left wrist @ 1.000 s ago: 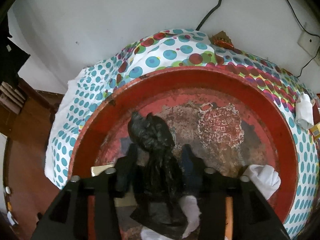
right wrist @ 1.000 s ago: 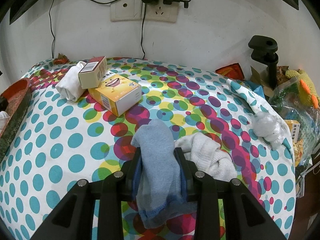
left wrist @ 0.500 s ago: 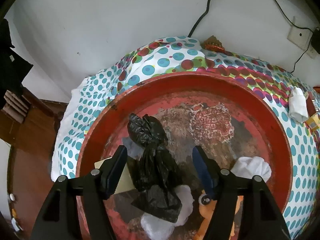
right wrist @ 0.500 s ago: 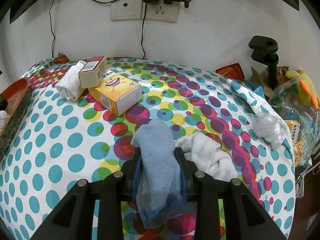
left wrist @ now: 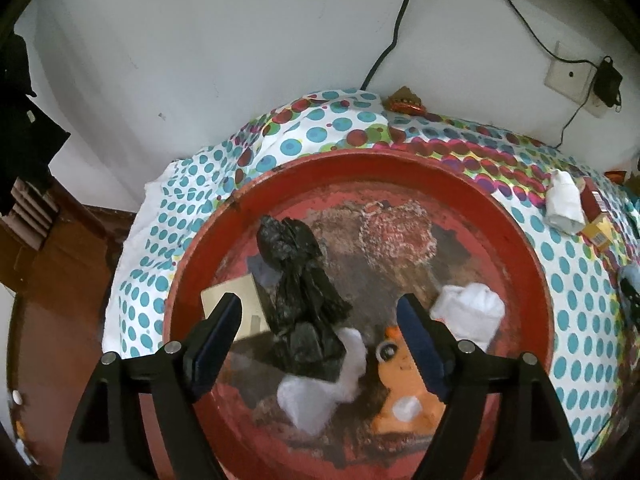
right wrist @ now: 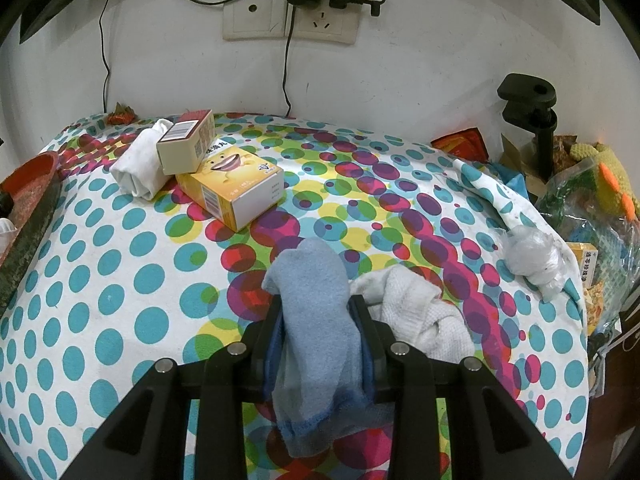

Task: Organize objects
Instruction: 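Lower the black bag onto the red tray and open the left gripper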

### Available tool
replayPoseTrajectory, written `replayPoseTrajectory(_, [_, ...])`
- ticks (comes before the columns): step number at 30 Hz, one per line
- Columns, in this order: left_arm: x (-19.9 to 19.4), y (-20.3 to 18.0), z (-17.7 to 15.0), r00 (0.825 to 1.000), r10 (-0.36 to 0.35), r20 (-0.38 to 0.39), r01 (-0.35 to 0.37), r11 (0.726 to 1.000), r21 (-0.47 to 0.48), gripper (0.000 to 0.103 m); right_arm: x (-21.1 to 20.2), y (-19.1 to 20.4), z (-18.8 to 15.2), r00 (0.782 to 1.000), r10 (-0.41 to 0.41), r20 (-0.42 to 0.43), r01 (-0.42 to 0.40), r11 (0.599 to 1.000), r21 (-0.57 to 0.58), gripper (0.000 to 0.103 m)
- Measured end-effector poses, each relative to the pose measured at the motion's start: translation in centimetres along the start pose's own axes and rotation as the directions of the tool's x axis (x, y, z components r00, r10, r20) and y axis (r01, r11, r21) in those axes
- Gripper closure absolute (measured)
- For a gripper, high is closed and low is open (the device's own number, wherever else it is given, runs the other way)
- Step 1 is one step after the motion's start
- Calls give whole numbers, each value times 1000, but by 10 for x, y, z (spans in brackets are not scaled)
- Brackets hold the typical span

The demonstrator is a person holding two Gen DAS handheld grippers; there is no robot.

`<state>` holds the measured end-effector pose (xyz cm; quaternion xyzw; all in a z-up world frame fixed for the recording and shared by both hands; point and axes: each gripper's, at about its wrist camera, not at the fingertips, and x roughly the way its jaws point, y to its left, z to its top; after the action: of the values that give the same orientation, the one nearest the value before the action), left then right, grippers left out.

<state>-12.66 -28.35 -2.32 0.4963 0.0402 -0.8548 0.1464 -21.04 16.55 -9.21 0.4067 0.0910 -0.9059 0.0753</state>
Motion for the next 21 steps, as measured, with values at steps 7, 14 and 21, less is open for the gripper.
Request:
replayPoseTrajectory(7, [-10, -3, -21, 1000, -1, -7, 1, 1000, 7, 25, 0, 3, 1, 1000, -15, -2, 15, 1000, -12, 70])
replayPoseTrajectory(14, [-31, 2, -46, 999, -14, 44, 16, 998, -53, 24, 0, 5, 1, 1000, -24, -5, 24, 999, -22, 70])
replayPoseTrajectory(21, [-45, 8, -70, 994, 58, 90, -47, 992, -116, 12, 0, 4, 1, 1000, -26, -5, 25, 999, -22, 70])
